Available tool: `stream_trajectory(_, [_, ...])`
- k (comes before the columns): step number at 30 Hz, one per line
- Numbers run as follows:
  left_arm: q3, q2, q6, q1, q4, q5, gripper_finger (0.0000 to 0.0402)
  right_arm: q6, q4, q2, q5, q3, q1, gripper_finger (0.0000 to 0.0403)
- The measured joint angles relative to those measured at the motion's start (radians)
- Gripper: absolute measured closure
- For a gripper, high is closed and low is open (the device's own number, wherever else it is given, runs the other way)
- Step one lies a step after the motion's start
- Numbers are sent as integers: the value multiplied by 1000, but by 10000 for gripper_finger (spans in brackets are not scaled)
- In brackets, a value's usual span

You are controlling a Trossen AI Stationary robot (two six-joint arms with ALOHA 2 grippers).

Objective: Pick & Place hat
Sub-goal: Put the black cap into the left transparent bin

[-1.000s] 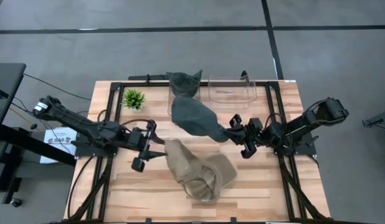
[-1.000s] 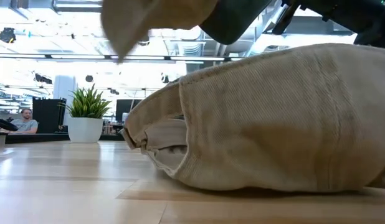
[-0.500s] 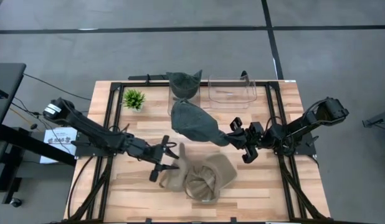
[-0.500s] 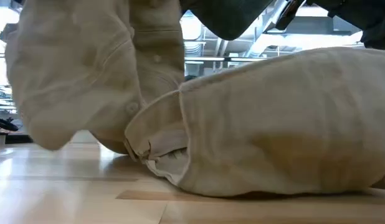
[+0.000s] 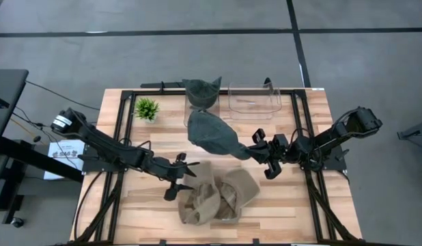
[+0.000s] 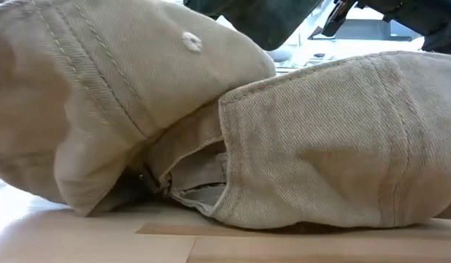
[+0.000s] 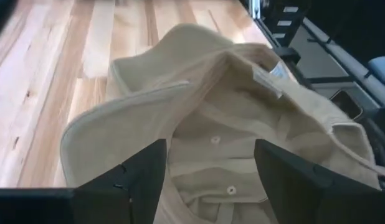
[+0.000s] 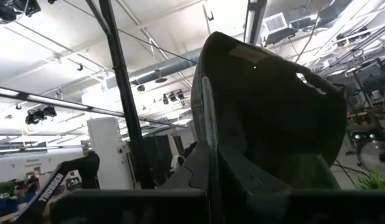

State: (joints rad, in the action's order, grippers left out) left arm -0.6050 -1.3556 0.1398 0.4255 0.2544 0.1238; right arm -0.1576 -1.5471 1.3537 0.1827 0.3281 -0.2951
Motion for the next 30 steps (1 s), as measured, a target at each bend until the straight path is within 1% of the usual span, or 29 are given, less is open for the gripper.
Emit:
stream_trajectory(3, [0,49,0,0,-12,2,159,1,0,0,10,-13,0,400])
stream_trajectory(6, [0,126,-21,0,-10,27,165,1,2,0,53,-25,0,400])
stream_trajectory(11, [-1,211,-186,-19,102,211,176,1,1,0,55,-25,2,400])
stream_trajectory(14, [-1,247,-259,-47,176,232,181,1,10,0,52,-25,-7,400])
stream_trajectory(16, [-2,273,-298,-59,184,236,184,1,27,2,53,-25,-18,400])
stream_trajectory(20, [-2,313,-379,-80,190,320,188,10,32,2,52,-25,-40,400])
stream_trajectory(30, [-1,317,-432,-240,221,343,189,27,47,2,42,-25,-46,400])
